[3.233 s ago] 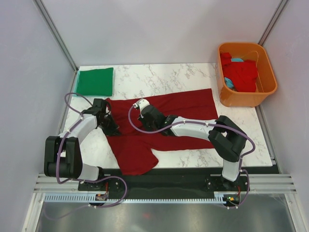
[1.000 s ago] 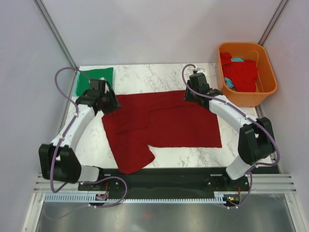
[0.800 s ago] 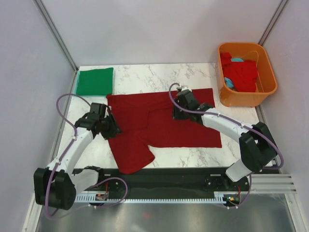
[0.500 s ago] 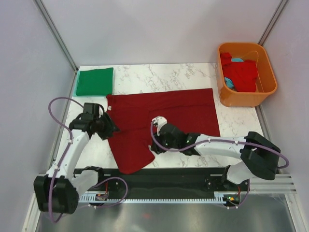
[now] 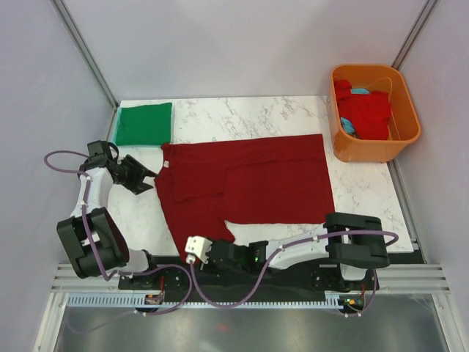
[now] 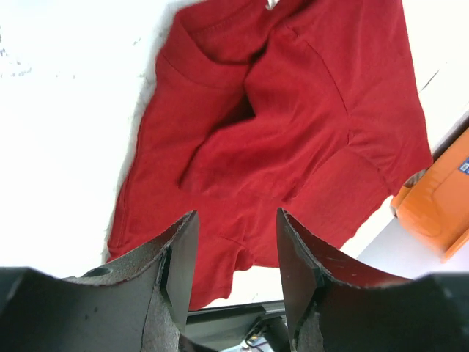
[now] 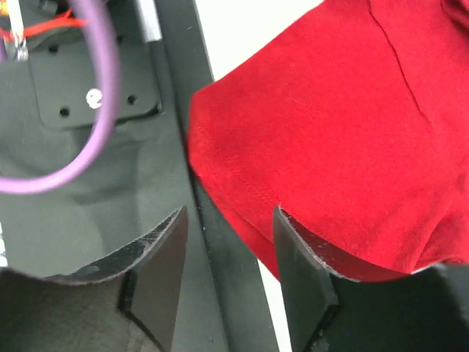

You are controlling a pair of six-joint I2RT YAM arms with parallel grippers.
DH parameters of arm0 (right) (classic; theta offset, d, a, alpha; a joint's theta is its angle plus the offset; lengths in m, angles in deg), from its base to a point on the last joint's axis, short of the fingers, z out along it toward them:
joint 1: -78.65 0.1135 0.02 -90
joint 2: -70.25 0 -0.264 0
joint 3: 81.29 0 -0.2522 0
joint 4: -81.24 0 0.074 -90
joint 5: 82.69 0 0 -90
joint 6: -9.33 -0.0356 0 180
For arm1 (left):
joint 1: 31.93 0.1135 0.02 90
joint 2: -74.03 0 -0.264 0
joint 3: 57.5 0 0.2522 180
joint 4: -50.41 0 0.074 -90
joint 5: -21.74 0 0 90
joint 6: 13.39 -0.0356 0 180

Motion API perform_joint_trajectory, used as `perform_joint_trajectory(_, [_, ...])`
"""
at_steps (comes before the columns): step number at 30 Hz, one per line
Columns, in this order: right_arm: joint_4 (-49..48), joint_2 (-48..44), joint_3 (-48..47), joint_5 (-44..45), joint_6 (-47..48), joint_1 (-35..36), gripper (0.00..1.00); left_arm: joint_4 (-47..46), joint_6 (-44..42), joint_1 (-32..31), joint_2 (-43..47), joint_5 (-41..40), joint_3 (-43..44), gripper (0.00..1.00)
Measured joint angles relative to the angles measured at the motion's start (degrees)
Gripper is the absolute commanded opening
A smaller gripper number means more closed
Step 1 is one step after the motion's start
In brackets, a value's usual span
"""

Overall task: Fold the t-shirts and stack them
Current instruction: Fold the tshirt

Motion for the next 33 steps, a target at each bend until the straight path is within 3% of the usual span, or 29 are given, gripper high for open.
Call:
perform_joint_trajectory(10, [-2.71, 6.69, -1.92, 7.04, 14.93, 4.13, 0.62, -3.32, 0.0, 1.16, -6.47, 2.75, 4.96, 0.54])
perform_joint_trajectory(18, [-2.8, 12.92, -6.45, 12.79, 22.91, 4.55, 0.57, -6.47, 0.02, 1.18, -9.75, 4.98, 4.96, 0.54])
perform_joint_trajectory(21, [-2.8, 14.27, -7.5, 13.9, 24.68, 4.83, 0.42, -7.28, 0.02, 1.18, -10.34, 5.38, 4.96, 0.53])
perform_joint_trajectory(22, [-2.71, 14.4, -7.5, 14.05, 25.07, 4.96, 0.32, -7.48, 0.02, 1.18, -10.56, 5.62, 4.96, 0.53])
perform_joint_trajectory(25, [-2.4, 14.45, -7.5, 14.23, 25.86, 5.42, 0.21, -7.87, -0.11, 1.18, -10.88, 5.77, 4.96, 0.53])
perform_joint_trajectory(29, [-2.64, 13.31, -7.5, 14.01, 25.16, 5.51, 0.08, -8.24, -1.01, 1.18, -10.88, 4.57, 4.96, 0.53])
perform_joint_trajectory(33, [-2.32, 10.93, -8.94, 11.76, 21.51, 2.89, 0.03, -8.26, -1.84, 1.18, -10.69, 2.69, 4.96, 0.54])
